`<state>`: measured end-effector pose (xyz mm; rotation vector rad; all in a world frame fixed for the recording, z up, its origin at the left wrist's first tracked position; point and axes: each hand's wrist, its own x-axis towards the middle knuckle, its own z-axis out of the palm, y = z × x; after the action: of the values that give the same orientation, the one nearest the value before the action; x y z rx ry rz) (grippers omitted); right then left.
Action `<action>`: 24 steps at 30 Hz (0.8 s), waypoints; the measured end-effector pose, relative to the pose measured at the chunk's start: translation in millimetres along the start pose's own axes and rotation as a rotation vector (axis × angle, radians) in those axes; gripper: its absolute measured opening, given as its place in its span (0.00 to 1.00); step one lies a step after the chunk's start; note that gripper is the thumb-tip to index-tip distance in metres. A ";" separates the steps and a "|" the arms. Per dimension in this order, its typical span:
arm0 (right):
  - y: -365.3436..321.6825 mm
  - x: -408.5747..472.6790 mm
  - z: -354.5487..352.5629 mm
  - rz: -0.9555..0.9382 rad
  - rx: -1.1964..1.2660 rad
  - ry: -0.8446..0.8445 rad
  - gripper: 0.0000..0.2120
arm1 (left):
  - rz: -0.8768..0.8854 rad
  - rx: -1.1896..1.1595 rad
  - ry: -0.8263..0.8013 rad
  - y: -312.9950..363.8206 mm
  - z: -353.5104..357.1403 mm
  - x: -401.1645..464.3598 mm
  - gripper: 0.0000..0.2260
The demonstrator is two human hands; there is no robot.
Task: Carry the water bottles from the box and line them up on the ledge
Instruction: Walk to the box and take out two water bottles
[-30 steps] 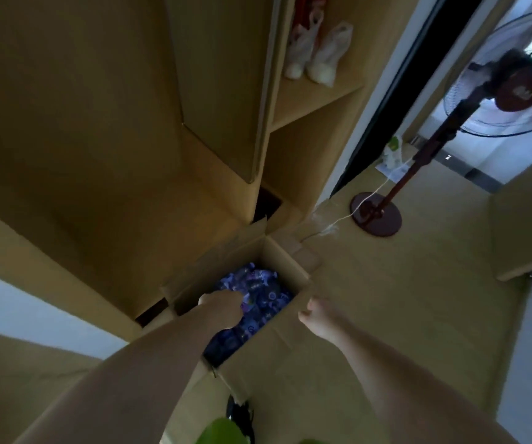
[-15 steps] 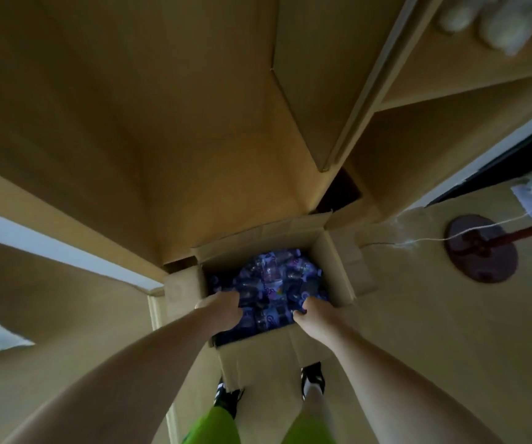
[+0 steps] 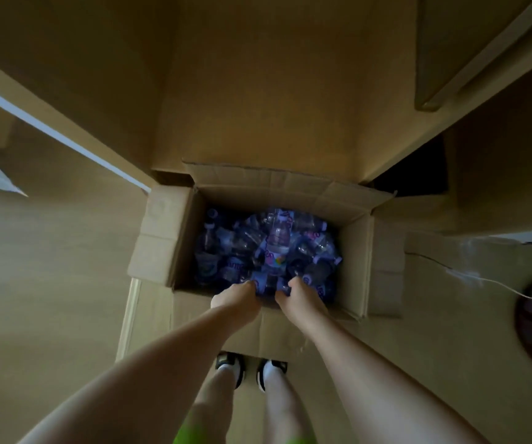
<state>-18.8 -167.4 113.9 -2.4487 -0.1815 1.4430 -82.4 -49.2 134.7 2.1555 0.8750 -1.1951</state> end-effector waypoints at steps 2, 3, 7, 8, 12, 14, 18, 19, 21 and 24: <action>12.6 26.5 9.6 -0.008 0.015 -0.011 0.17 | -0.042 -0.051 -0.023 -4.7 18.9 20.5 0.13; 17.3 40.4 13.9 -0.002 0.021 -0.009 0.19 | -0.059 -0.073 -0.033 -7.0 26.2 32.0 0.13; 27.3 101.9 33.0 0.022 0.056 0.016 0.23 | -0.104 -0.203 -0.004 -16.9 48.9 86.7 0.12; 28.7 118.3 38.2 0.014 0.063 0.024 0.23 | -0.112 -0.223 0.014 -19.0 53.2 101.3 0.12; 29.3 185.1 57.1 -0.015 0.144 0.084 0.25 | -0.109 -0.353 0.051 -21.3 65.7 157.7 0.11; 29.0 212.7 65.9 0.016 0.250 0.122 0.29 | -0.124 -0.454 0.082 -19.0 67.7 176.9 0.10; 28.8 253.0 81.3 0.132 0.487 0.174 0.37 | -0.175 -0.686 0.111 -15.3 75.9 199.4 0.12; 29.9 260.3 85.3 0.155 0.499 0.168 0.38 | -0.174 -0.708 0.101 -15.6 78.6 203.2 0.11; 33.2 274.0 92.8 0.189 0.493 0.148 0.41 | -0.165 -0.737 0.095 -18.7 83.0 211.0 0.10; 36.4 291.3 97.7 0.184 0.484 0.144 0.41 | -0.154 -0.776 0.099 -25.0 86.0 224.2 0.09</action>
<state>37.3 -109.8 -184.9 -2.1904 0.3891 1.1958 -56.8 -29.1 -104.6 1.5341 1.3022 -0.6451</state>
